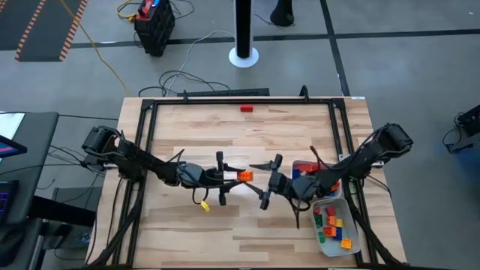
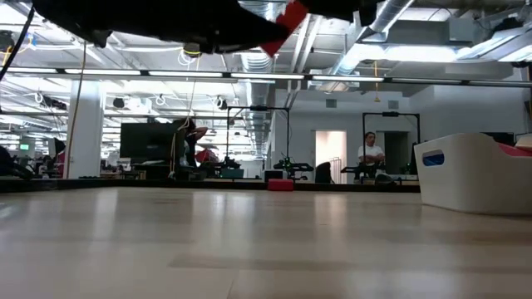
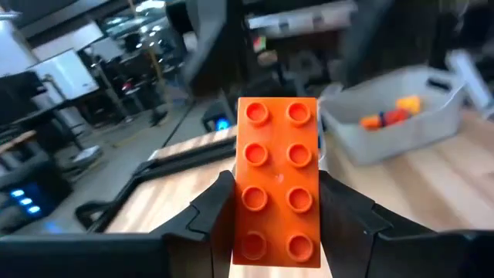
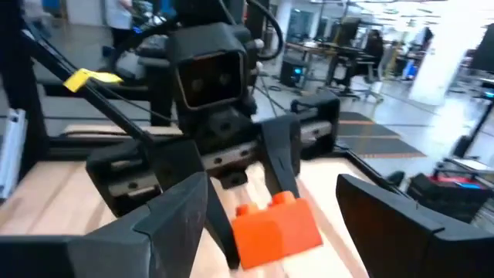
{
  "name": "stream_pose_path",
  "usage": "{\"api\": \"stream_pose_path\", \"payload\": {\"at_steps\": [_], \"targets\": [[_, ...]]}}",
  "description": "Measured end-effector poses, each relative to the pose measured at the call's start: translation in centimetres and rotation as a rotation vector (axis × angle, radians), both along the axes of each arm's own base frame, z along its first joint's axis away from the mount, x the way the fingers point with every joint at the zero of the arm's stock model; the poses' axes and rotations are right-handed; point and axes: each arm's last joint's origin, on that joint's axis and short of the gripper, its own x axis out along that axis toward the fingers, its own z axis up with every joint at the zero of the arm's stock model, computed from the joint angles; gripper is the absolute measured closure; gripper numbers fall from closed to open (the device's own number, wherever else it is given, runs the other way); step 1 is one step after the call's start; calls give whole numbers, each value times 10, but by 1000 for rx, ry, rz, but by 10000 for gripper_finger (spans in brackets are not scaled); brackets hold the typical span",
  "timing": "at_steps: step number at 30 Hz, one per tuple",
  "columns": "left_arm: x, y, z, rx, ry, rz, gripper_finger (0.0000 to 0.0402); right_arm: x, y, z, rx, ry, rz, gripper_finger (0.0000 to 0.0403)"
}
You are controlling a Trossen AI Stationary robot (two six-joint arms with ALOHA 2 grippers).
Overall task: Sort blocks by size
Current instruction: Put the 8 stud orange game piece into the white bin
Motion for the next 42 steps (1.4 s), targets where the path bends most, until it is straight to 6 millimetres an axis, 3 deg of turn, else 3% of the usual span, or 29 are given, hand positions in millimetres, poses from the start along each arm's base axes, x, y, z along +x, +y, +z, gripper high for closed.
{"api": "stream_pose_path", "payload": {"at_steps": [11,16,20,23,28,34,42], "targets": [[1,3,6,-125,-71,-84,261,11,1,-10,-70,-12,73,101],[1,3,5,-125,-65,-85,261,16,-2,-15,-79,-10,59,142],[1,3,5,-134,-64,-85,260,17,-5,-16,-80,2,49,200],[2,2,4,-156,-53,-91,240,17,-5,-16,-76,7,64,243],[1,5,0,-155,-9,-39,183,12,-6,-16,-78,65,35,242],[-15,12,10,-109,119,56,160,-32,-9,10,26,181,-46,242],[-37,17,6,-134,357,96,166,-108,-30,-2,486,461,-256,242]]}}
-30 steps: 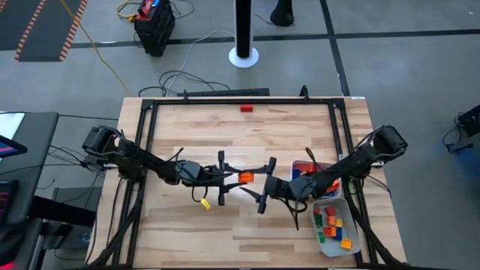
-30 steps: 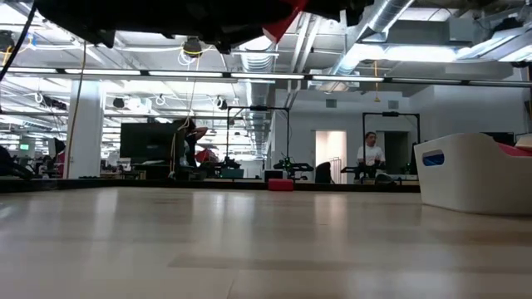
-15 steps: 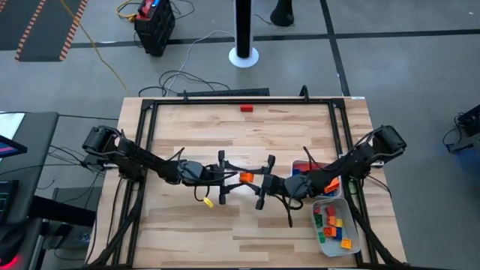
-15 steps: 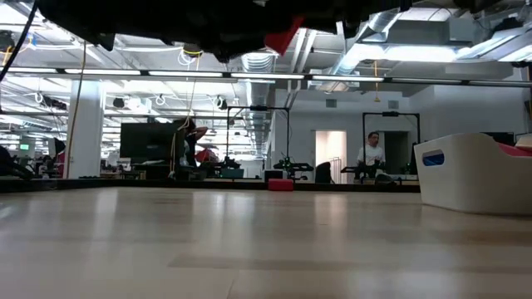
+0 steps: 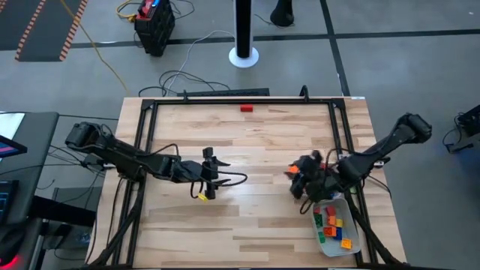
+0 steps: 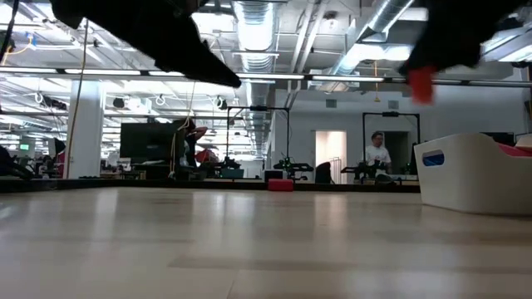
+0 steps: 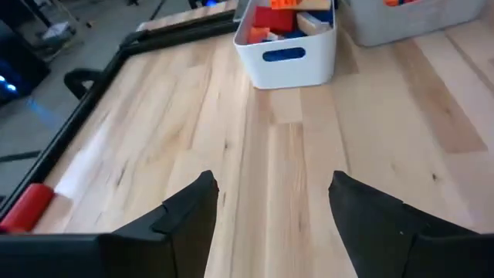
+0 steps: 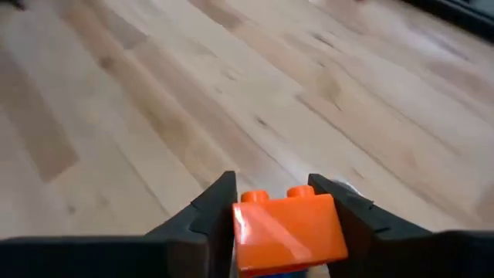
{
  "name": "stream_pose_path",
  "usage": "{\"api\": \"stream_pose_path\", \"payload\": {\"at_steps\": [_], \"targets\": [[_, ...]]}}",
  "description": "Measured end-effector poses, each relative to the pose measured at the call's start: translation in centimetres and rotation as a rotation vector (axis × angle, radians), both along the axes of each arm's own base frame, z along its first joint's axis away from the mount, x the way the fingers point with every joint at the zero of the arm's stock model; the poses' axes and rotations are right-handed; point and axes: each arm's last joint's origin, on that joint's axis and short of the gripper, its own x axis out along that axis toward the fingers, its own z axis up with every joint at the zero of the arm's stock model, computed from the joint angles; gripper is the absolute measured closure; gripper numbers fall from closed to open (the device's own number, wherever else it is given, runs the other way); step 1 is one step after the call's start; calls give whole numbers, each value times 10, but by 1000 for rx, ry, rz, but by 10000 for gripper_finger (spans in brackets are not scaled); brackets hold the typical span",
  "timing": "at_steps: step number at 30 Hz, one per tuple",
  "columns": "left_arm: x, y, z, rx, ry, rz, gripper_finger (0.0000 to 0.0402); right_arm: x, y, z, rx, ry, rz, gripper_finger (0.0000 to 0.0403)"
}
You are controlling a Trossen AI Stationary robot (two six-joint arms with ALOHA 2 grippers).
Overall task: Sort blocks by size
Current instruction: Put the 8 stud orange game piece into the white bin, then put the red block into the white bin
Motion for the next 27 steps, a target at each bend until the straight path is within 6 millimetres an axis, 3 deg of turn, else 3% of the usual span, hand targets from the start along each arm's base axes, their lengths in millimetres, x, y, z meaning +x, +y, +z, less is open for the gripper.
{"api": "stream_pose_path", "payload": {"at_steps": [7,15,21,27], "targets": [[5,13,-3,78,19,18,167,-24,-11,-8,68,132,-171,198],[5,42,-9,214,75,60,167,-18,-31,-11,65,274,-203,178],[4,61,-13,243,83,105,167,4,-64,12,-9,249,-200,176],[4,79,-20,188,25,152,167,42,-120,16,-6,112,-73,175]]}}
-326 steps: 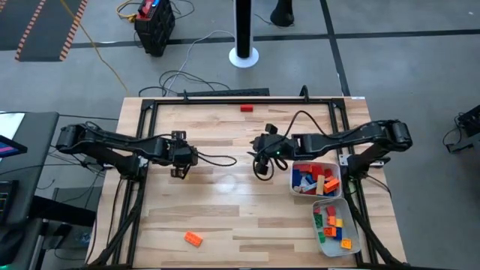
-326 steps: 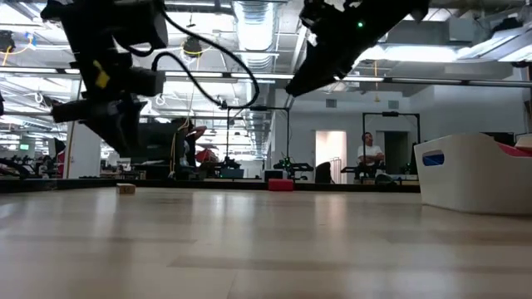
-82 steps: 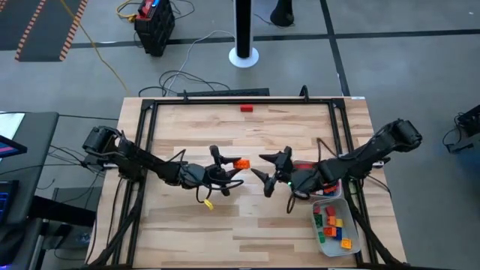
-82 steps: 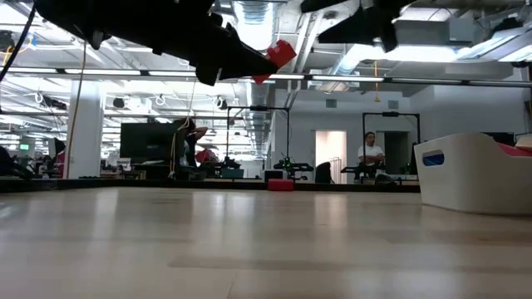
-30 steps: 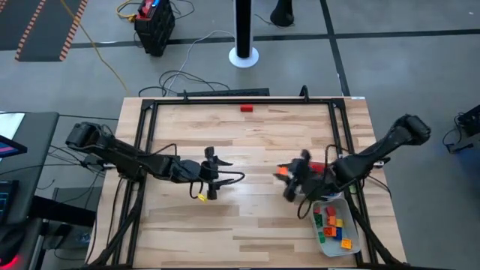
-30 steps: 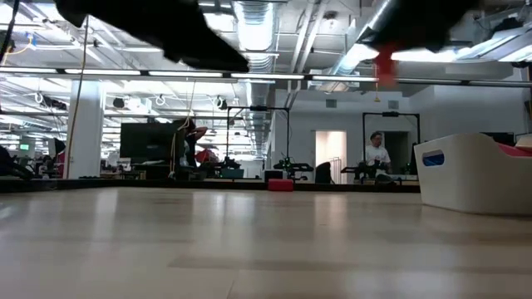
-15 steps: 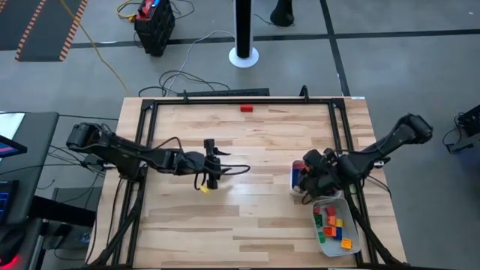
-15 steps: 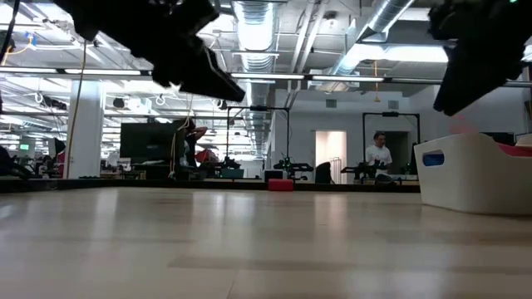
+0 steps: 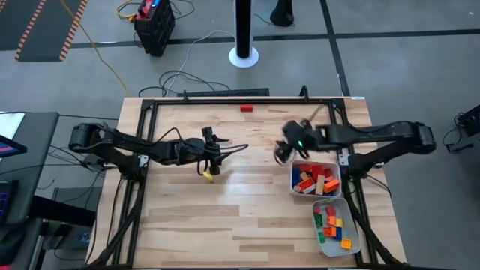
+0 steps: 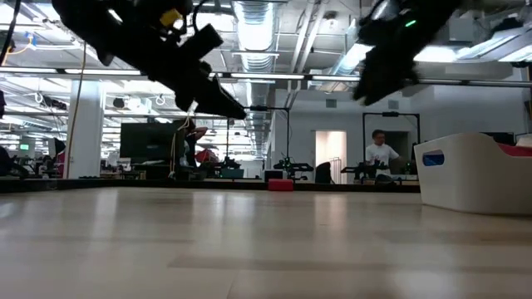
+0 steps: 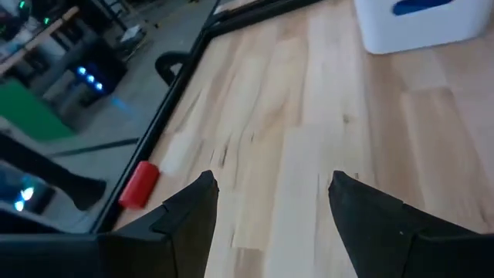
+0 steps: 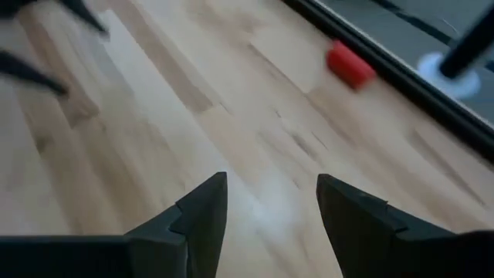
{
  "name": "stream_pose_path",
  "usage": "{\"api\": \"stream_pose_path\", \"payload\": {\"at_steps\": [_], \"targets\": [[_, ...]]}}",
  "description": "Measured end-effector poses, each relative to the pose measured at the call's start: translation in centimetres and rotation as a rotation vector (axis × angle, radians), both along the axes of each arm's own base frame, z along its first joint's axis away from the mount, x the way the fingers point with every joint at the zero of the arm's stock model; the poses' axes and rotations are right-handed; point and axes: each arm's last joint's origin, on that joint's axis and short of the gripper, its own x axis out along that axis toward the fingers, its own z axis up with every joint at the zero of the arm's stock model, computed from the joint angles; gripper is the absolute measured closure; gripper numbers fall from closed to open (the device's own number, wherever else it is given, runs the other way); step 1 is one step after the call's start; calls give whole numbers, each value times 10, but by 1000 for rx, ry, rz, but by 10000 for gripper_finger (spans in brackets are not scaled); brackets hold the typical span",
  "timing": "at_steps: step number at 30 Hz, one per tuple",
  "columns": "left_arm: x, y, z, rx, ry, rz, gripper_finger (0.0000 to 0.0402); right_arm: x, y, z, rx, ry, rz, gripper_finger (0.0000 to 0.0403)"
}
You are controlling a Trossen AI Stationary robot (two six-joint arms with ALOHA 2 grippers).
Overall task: Sort blocks by size
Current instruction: Put the red block into the white bin
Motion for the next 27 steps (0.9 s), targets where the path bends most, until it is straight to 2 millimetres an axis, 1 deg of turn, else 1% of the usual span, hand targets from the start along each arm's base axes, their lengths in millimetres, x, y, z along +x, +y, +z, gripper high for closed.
{"api": "stream_pose_path", "payload": {"at_steps": [3,5,9,11,15,17,20,22,24,27], "targets": [[1,4,-9,-33,-46,0,167,22,-26,-10,-10,-40,59,175],[-1,3,-17,-35,-57,-17,169,36,-41,-21,-9,-48,91,175],[1,3,-16,0,-73,-31,178,62,-67,-47,13,23,127,175],[2,3,-16,7,-72,-63,182,75,-80,-55,31,65,146,175],[3,1,-16,1,-75,-138,189,106,-104,-52,10,138,213,175],[3,1,-15,5,-75,-140,193,120,-117,-49,-26,172,247,175],[2,1,-16,6,-63,-140,194,137,-137,-48,-56,209,319,175],[2,1,-18,-2,-47,-137,194,145,-151,-51,-56,231,367,175],[0,1,-22,-24,-7,-128,194,149,-166,-54,-63,249,372,175],[-2,1,-28,-72,45,-102,194,150,-186,-65,-52,302,374,175]]}}
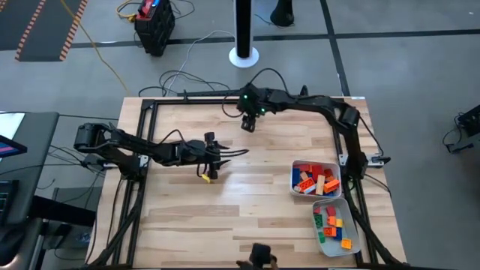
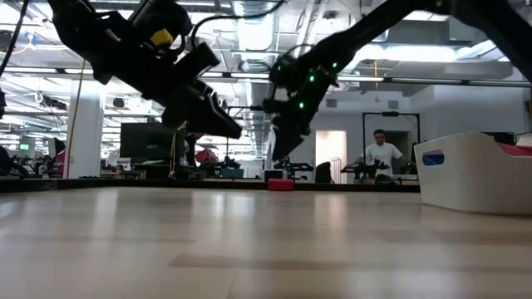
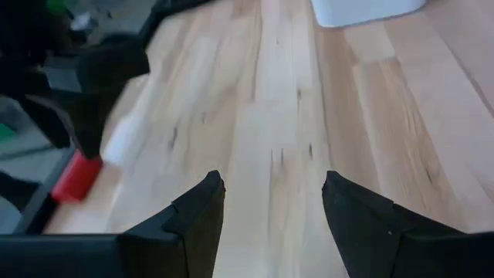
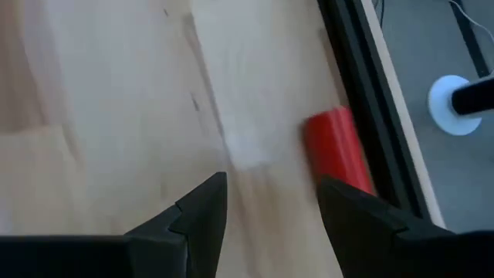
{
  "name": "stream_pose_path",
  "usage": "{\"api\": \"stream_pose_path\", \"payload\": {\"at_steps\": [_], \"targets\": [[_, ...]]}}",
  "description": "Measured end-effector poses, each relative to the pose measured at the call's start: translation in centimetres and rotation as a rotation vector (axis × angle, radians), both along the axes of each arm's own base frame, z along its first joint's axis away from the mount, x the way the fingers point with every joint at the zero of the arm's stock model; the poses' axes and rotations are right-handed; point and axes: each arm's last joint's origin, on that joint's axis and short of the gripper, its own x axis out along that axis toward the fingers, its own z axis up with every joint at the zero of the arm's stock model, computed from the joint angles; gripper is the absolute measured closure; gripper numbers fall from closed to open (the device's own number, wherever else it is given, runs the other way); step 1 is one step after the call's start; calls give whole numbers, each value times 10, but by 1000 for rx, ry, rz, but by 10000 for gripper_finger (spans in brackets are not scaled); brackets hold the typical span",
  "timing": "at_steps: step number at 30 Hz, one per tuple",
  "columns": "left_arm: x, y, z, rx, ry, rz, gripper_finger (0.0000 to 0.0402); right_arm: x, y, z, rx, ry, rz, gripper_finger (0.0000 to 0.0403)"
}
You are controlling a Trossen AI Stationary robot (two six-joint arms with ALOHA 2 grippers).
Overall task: Sort blocks by size
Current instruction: Put the red block into the white bin
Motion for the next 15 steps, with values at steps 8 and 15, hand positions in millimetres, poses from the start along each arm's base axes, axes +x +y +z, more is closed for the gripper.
{"api": "stream_pose_path", "payload": {"at_steps": [8,15], "targets": [[-10,-2,-15,-100,8,43,194,-9,-24,-13,-31,74,49,175],[-11,2,-15,-144,-32,90,194,-20,-43,-15,11,38,77,179]]}}
